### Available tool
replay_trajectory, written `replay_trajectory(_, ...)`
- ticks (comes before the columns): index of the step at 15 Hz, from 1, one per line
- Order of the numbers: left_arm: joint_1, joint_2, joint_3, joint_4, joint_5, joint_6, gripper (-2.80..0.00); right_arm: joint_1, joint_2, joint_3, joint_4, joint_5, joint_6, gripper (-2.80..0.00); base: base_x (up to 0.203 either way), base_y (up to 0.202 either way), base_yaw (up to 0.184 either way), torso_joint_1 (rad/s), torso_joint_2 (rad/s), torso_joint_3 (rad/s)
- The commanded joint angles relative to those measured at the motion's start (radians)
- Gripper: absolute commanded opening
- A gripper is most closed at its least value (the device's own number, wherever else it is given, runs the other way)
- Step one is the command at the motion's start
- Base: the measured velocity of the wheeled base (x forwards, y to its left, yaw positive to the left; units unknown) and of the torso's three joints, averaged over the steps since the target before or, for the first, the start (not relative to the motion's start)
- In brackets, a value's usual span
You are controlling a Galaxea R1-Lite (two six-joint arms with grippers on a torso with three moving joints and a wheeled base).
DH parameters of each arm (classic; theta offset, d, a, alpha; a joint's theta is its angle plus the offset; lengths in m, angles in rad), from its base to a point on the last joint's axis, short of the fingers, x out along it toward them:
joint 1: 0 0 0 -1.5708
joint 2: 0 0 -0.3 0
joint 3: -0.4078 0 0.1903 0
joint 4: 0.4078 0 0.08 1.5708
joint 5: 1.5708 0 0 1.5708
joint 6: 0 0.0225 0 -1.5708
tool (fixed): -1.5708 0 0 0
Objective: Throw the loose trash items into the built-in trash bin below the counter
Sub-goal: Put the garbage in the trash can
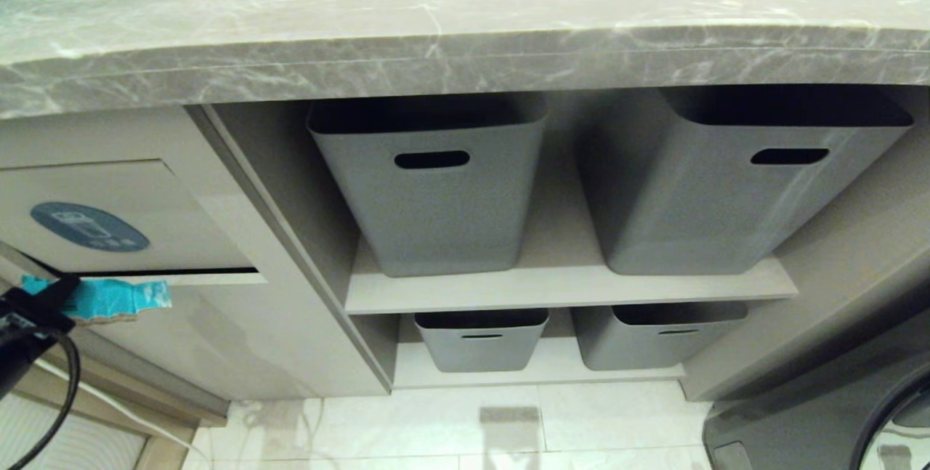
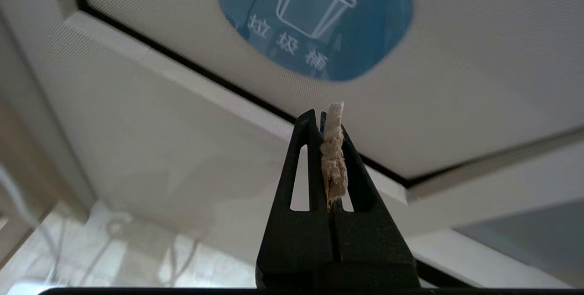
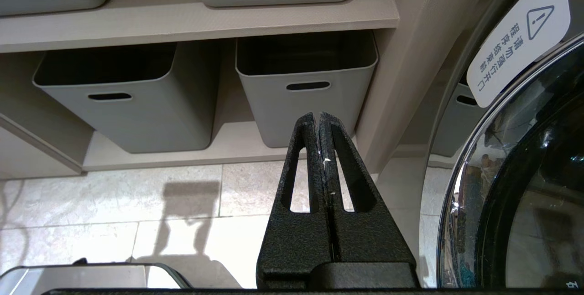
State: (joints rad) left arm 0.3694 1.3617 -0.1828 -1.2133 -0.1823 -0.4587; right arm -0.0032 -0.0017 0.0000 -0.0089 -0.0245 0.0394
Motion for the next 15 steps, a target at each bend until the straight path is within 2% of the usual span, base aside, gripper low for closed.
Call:
replay_trajectory(1, 0.002, 0.158, 0.019, -0.125, -0.005, -0.004, -2.8, 0.0, 0.002, 0.002, 0.0, 0.0, 0.0, -2.8, 0.0, 0.0, 0.0, 0.0, 0.0, 0.0)
replay_trajectory(3, 0.009, 0.242, -0.018, -0.181, -0.011, -0.007, -2.8, 0.0, 0.002, 0.002, 0.0, 0.0, 0.0, -2.8, 0.0, 0.0, 0.0, 0.0, 0.0, 0.0)
replay_trajectory(6, 0.01, 0.314, -0.09, -0.199, -0.013, -0.014, -2.8, 0.0, 0.002, 0.002, 0.0, 0.0, 0.0, -2.8, 0.0, 0.0, 0.0, 0.0, 0.0, 0.0)
replay_trajectory(11, 0.01, 0.415, -0.158, -0.24, -0.014, -0.063, -2.8, 0.0, 0.002, 0.002, 0.0, 0.0, 0.0, -2.8, 0.0, 0.0, 0.0, 0.0, 0.0, 0.0)
replay_trajectory(15, 0.007, 0.504, -0.216, -0.316, -0.026, -0.075, -2.8, 0.0, 0.002, 0.002, 0.0, 0.0, 0.0, -2.8, 0.0, 0.0, 0.0, 0.0, 0.0, 0.0)
